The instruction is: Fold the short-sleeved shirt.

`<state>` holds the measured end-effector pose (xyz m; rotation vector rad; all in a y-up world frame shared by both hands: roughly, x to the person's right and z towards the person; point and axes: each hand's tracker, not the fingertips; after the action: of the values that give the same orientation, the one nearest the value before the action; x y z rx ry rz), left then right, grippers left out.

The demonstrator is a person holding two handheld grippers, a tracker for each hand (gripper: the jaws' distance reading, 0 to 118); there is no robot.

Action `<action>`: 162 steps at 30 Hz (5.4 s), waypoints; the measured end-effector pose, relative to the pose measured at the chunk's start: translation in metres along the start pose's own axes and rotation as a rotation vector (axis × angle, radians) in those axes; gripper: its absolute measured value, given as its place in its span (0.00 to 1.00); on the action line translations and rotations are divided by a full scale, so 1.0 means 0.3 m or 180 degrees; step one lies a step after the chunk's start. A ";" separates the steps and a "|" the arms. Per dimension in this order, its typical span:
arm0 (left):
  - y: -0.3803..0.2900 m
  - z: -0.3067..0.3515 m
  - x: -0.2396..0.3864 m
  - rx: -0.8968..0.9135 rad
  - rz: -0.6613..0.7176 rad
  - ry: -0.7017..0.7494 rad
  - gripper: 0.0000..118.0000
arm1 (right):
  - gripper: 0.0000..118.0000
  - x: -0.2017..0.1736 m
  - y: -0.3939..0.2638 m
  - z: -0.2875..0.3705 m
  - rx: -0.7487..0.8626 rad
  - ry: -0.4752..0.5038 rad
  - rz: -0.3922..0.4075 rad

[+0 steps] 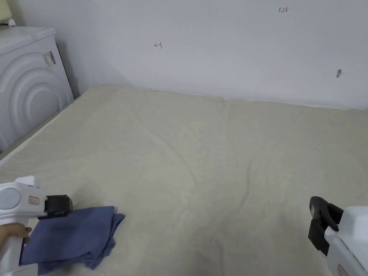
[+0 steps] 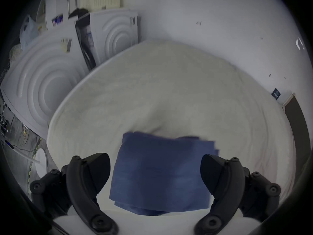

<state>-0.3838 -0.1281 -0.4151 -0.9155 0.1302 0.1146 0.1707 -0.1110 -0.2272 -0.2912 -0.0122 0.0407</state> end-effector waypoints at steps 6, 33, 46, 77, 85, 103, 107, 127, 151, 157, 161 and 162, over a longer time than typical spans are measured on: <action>0.033 0.342 0.215 0.1002 -0.0145 -0.0114 0.93 | 0.01 0.032 0.119 0.115 0.0184 -0.0244 -0.0023; -0.447 0.812 0.974 0.3000 -0.0539 -0.0858 0.20 | 0.02 0.361 0.274 0.500 0.0873 -0.0722 0.0177; -0.485 0.808 1.021 0.2864 -0.0673 -0.1004 0.00 | 0.02 0.371 0.244 0.496 0.0852 -0.0702 0.0119; -0.489 0.808 1.031 0.2852 -0.0769 -0.1045 0.00 | 0.02 0.335 0.260 0.510 0.0898 -0.0712 0.0146; -0.489 0.805 1.027 0.2839 -0.0749 -0.1067 0.00 | 0.02 0.332 0.261 0.512 0.0909 -0.0723 0.0150; -0.497 0.807 1.016 0.2842 -0.0744 -0.1047 0.31 | 0.27 0.324 0.256 0.514 0.0887 -0.0759 0.0148; -0.484 0.799 1.013 0.2760 -0.0725 -0.1089 0.98 | 0.83 0.324 0.250 0.509 0.0872 -0.0753 0.0126; -0.493 0.794 1.026 0.2821 -0.0725 -0.1070 1.00 | 1.00 0.333 0.238 0.494 0.0885 -0.0741 0.0088; -0.497 0.787 1.026 0.2863 -0.0751 -0.1045 1.00 | 1.00 0.326 0.247 0.486 0.0892 -0.0701 0.0108; -0.498 0.785 1.024 0.2850 -0.0758 -0.1039 1.00 | 1.00 0.321 0.247 0.486 0.0889 -0.0696 0.0115; -0.498 0.785 1.022 0.2851 -0.0757 -0.1042 1.00 | 1.00 0.319 0.246 0.486 0.0890 -0.0693 0.0114; -0.498 0.784 1.020 0.2855 -0.0751 -0.1040 1.00 | 1.00 0.319 0.247 0.485 0.0888 -0.0691 0.0115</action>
<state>-0.0440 -0.0178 -0.2058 -0.0056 -0.2225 -0.0205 0.2609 0.0056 -0.1083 -0.0070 -0.2151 0.1086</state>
